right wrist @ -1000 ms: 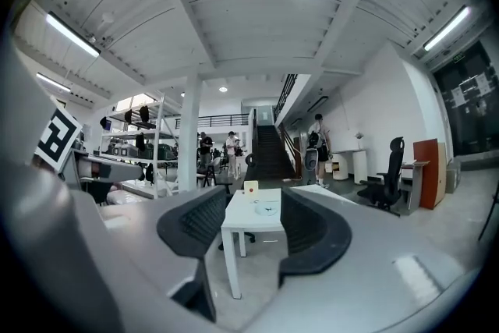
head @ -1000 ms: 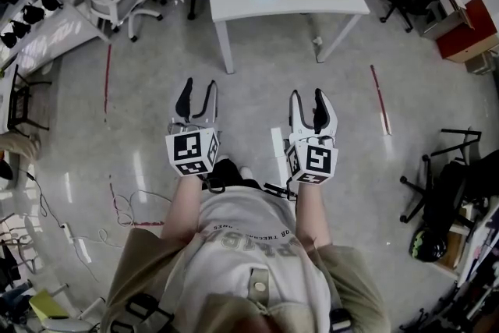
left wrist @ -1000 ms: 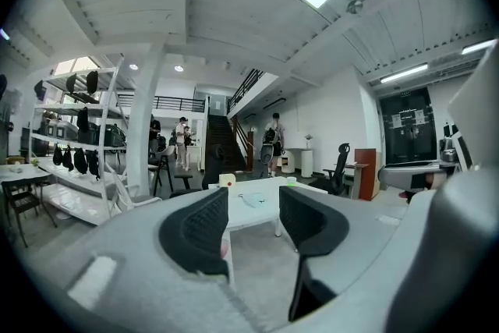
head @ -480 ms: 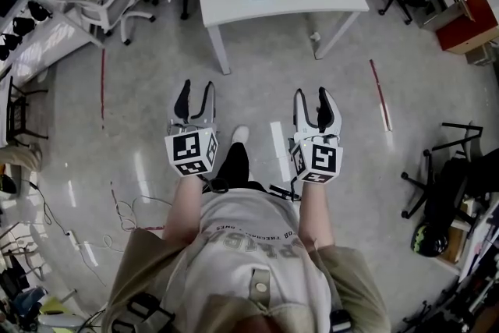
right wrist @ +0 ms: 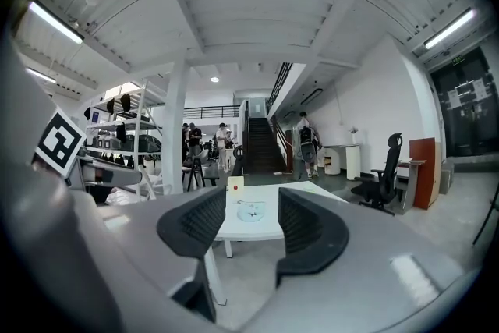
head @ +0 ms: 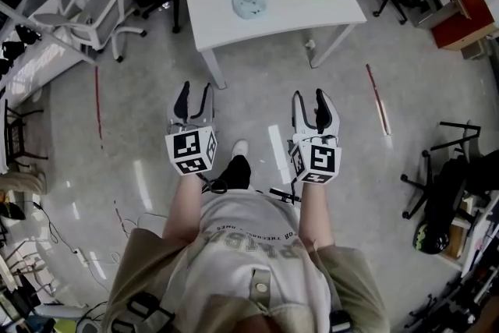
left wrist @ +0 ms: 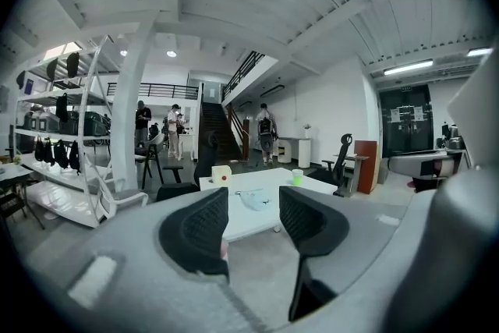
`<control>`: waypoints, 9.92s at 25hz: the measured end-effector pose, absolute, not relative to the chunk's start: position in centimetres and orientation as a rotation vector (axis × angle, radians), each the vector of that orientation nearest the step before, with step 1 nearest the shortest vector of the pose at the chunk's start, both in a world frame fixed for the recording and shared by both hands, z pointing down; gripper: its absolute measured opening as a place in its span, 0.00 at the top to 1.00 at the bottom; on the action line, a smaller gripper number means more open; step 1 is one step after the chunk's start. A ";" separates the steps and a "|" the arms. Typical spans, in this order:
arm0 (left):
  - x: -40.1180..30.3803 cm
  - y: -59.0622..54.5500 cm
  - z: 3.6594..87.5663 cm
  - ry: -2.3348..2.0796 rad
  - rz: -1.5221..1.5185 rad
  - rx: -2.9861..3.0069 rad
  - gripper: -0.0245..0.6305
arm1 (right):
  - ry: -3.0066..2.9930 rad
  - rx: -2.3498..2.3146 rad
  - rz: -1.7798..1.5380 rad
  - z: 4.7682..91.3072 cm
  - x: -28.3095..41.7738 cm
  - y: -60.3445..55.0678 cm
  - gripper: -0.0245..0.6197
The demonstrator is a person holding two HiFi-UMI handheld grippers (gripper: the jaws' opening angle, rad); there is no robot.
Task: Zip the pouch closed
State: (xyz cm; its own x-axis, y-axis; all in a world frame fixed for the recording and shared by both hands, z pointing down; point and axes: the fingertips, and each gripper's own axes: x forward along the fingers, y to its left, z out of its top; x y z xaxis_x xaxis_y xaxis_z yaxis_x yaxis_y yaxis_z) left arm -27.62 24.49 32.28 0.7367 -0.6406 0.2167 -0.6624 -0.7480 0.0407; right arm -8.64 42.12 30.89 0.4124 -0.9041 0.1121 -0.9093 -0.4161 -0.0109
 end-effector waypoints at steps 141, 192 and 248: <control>5.6 -15.5 57.1 -0.433 1.188 2.622 0.62 | -2.345 1.404 0.639 48.6 21.2 -11.4 0.66; 6.8 -15.9 59.6 -0.237 1.355 2.733 0.93 | -2.241 0.451 0.249 56.4 11.9 -17.9 0.66; 7.8 -15.9 58.3 -0.090 1.312 2.725 0.93 | -1.785 -0.517 -0.402 61.4 8.1 -14.7 0.96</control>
State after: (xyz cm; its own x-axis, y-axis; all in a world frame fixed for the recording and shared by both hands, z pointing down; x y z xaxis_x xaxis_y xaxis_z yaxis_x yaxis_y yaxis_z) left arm 7.81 -15.93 58.34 0.6235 -0.0034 0.7818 -0.1036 -0.9915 0.0782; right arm 8.14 -14.66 61.40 -0.2263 0.1378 0.9643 0.5383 0.8427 0.0059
